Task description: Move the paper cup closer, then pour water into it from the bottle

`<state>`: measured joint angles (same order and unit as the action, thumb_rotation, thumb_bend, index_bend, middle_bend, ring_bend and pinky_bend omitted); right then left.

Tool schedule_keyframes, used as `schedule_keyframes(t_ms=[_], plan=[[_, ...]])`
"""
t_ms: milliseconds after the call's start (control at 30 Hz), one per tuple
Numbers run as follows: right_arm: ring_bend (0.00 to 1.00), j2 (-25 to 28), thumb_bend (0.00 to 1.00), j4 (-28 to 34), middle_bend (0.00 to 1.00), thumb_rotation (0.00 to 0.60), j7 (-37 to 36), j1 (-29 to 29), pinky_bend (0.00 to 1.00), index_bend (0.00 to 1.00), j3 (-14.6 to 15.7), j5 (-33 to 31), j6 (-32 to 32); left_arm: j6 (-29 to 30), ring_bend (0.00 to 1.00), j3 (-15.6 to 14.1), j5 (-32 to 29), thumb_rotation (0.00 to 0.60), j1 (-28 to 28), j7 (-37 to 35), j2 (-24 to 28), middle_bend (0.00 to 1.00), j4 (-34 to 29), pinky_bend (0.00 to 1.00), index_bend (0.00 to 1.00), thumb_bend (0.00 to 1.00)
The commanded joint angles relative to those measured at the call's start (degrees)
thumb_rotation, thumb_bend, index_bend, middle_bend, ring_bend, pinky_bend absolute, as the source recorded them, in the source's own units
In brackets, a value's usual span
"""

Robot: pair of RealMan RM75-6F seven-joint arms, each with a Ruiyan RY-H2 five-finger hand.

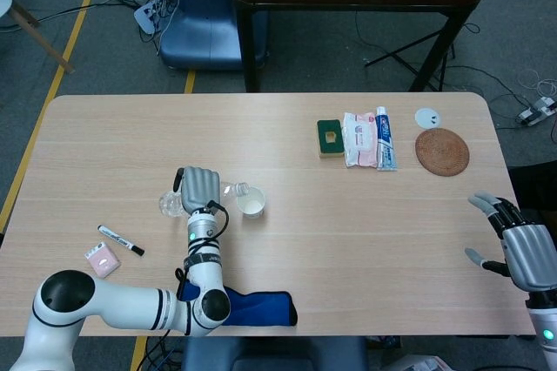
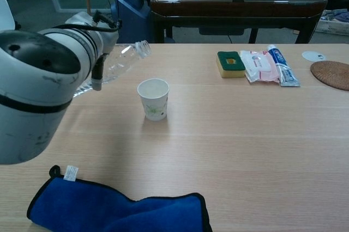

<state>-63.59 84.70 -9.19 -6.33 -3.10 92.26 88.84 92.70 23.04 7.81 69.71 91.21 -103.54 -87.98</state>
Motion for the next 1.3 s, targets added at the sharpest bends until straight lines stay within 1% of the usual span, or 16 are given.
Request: schedule_keyframes(t_ms=[33,533,867,1300], plan=[[0.19,0.05,0.04,0.03,0.20,0.600,-0.08,-0.03,0.46,0.20,-0.03,-0.08,-0.07,-0.01,0.56,0.44,-0.33,0.600,0.17,0.34,-0.38,0.66,0.49,0.55,0.68,0.07],[0.19,0.19,0.04,0.20,0.20,0.600,-0.15,-0.05,0.46,0.20,0.03,0.01,-0.13,0.48,0.56,0.63,-0.03,0.600,1.23,3.32,-2.10,0.66,3.26,0.55,0.68,0.06],[0.19,0.15,0.04,-0.07,0.20,0.600,-0.66,-0.02,0.46,0.20,0.09,0.07,-0.06,0.74,0.56,-0.06,0.90,0.600,2.00,5.79,-3.34,0.66,5.07,0.55,0.68,0.07],[0.19,0.32,0.04,-0.16,0.20,0.600,-1.19,0.01,0.46,0.20,0.16,0.30,0.12,1.31,0.56,0.01,1.76,0.600,2.82,8.52,-4.92,0.66,6.68,0.55,0.68,0.06]])
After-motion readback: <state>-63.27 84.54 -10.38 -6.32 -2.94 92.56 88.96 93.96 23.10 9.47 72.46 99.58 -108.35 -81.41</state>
